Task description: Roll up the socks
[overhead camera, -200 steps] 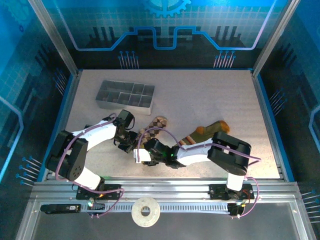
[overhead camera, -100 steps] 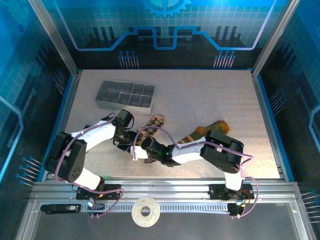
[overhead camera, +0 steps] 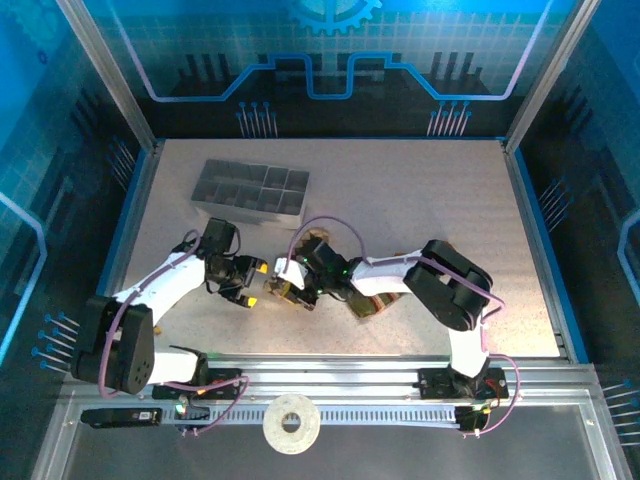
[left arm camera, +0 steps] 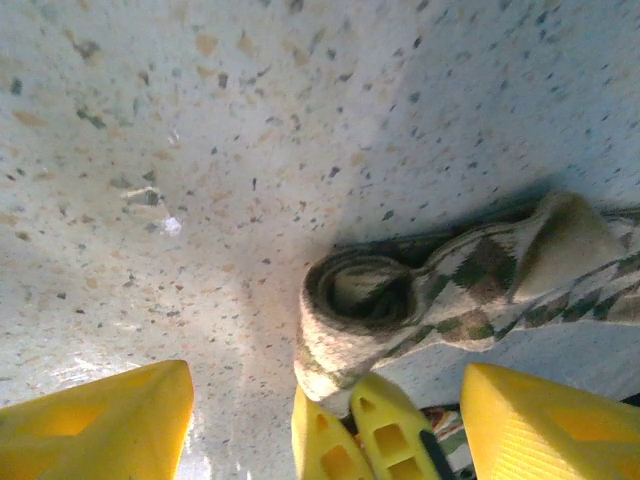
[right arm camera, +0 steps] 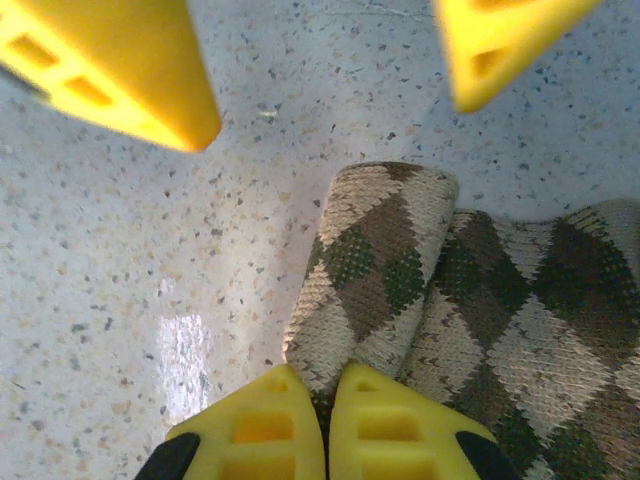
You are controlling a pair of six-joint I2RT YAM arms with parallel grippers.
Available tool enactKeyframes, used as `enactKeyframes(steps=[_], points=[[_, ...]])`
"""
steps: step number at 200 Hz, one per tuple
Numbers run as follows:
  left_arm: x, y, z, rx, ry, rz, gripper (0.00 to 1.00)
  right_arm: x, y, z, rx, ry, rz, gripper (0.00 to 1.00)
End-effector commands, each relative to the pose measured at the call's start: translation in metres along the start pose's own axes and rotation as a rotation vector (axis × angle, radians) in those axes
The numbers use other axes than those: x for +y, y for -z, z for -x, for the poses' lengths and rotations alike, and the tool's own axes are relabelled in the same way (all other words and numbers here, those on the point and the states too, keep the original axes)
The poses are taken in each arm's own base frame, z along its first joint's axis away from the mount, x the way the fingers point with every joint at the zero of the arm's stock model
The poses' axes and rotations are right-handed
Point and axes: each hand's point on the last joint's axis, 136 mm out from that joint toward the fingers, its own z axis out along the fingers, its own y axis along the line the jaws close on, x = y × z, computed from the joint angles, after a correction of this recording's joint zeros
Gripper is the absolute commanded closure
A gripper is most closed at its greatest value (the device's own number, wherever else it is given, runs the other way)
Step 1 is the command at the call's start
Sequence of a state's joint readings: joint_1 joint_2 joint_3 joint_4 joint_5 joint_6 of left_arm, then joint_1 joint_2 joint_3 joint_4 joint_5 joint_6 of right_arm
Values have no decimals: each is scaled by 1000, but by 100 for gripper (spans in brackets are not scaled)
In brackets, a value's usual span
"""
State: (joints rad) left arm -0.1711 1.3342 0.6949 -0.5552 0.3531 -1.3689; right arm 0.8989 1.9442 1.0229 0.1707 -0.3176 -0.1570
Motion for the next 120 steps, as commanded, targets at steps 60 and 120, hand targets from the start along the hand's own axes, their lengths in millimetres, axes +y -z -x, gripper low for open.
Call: enactKeyframes(steps=[60,120], points=[[-5,-26,-20,87,-49,-31,39,10,-9,-79,234,-554,314,100],[21,-48,-10,36,-52,80,71,3,-12,-79,263,-652,354,100]])
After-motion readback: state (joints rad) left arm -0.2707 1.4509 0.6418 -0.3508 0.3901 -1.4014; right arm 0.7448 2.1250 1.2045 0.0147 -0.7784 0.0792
